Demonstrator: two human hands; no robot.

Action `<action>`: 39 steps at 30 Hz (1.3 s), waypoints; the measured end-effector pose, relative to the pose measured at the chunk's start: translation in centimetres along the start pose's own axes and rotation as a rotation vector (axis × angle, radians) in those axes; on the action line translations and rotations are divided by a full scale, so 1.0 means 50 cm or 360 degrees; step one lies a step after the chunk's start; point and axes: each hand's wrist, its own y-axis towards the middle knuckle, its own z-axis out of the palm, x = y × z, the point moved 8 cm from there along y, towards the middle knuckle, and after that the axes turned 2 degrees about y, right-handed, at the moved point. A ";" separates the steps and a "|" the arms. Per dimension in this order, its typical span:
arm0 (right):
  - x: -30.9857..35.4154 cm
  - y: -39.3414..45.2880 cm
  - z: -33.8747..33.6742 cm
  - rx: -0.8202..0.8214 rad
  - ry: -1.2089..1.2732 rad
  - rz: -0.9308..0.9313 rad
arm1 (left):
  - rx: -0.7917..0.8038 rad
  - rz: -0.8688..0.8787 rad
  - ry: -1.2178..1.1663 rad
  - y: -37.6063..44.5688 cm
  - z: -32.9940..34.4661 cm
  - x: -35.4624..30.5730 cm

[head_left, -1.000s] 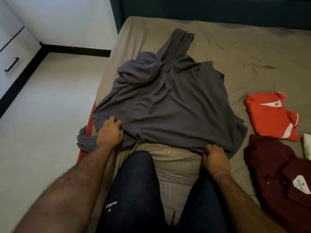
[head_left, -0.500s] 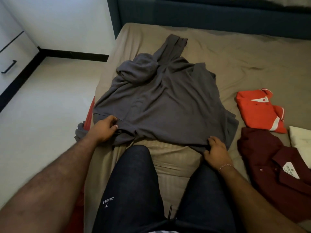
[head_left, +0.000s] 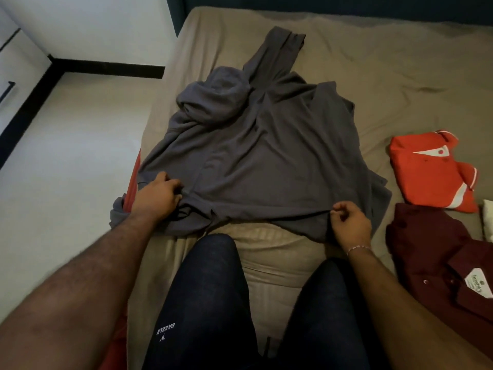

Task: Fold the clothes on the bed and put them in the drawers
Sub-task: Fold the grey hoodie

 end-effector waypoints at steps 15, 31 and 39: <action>-0.010 -0.015 0.044 0.0430 -0.0187 -0.0381 | -0.0338 -0.0270 -0.0823 0.019 -0.032 0.057; 0.065 -0.213 -0.055 0.0307 -0.0176 -0.0610 | 0.0109 0.0510 0.0004 -0.143 0.085 -0.337; 0.118 -0.242 -0.127 0.0145 -0.0907 -0.0677 | -0.0635 0.0015 -0.0324 -0.121 -0.048 -0.244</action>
